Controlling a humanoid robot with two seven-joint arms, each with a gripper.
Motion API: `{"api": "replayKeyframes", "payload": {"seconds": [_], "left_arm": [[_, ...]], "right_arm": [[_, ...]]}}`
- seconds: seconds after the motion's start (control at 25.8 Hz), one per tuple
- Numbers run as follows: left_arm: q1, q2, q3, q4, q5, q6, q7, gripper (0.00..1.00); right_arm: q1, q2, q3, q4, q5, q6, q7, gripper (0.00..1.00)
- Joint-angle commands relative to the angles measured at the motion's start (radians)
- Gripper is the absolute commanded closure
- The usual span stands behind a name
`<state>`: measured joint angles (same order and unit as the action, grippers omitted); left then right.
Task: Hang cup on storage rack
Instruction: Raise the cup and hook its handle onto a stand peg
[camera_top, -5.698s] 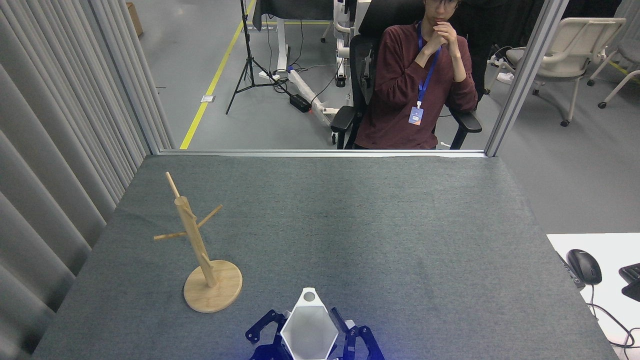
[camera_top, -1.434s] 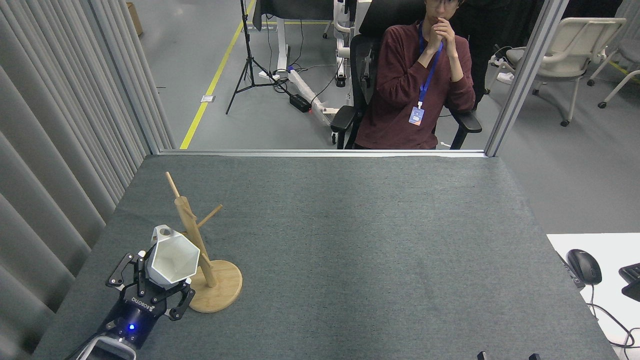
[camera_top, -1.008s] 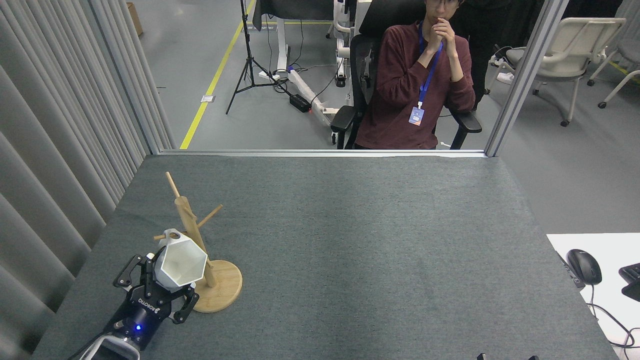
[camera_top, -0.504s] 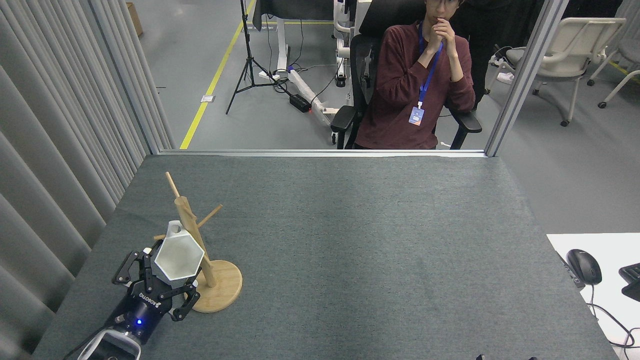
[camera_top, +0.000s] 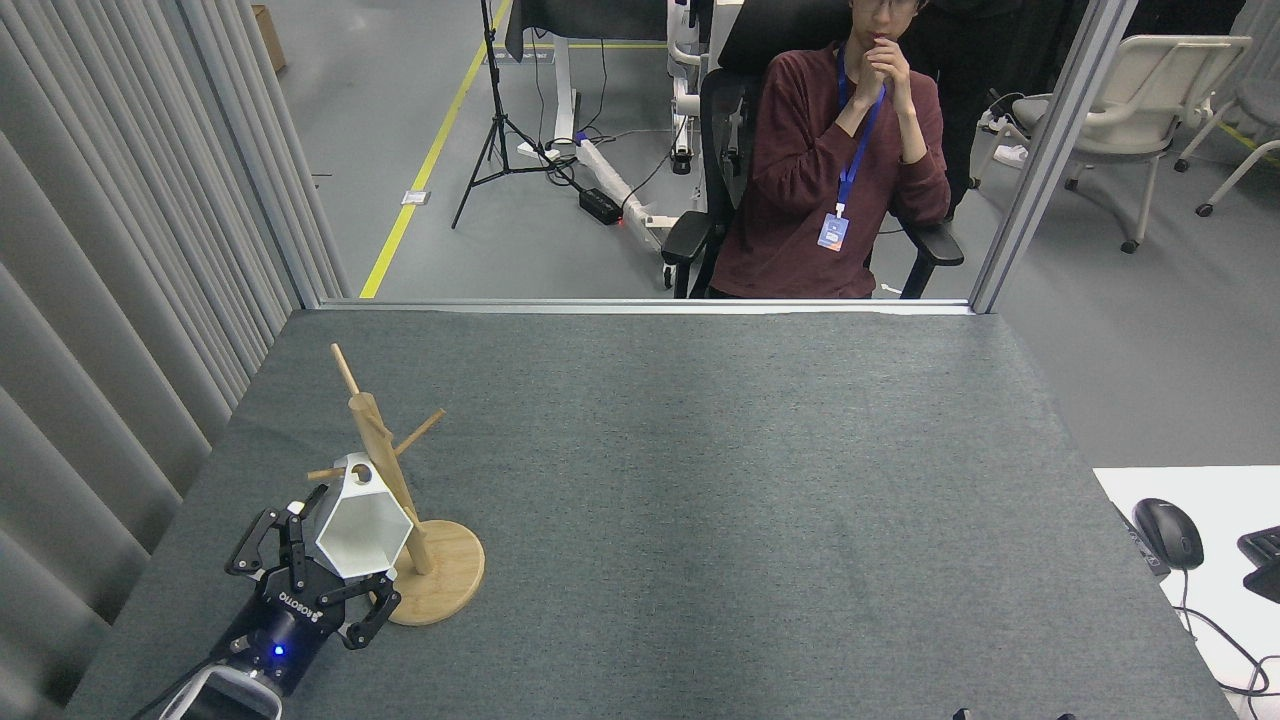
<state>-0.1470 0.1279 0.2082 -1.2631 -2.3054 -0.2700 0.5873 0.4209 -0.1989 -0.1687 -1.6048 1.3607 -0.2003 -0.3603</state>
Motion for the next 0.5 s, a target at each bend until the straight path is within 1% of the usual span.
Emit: {"api": "replayKeyframes", "payload": {"seconds": [0.0, 0.47], "left_arm": [[0.001, -0.002, 0.000, 0.019, 0.001, 0.002, 0.005, 0.01], [0.015, -0.004, 0.004, 0.050, 0.007, 0.003, 0.014, 0.01]], "right_arm": [[-0.001, -0.001, 0.000, -0.001, 0.000, -0.001, 0.001, 0.02], [-0.001, 0.001, 0.000, -0.001, 0.000, -0.001, -0.009, 0.02]]}}
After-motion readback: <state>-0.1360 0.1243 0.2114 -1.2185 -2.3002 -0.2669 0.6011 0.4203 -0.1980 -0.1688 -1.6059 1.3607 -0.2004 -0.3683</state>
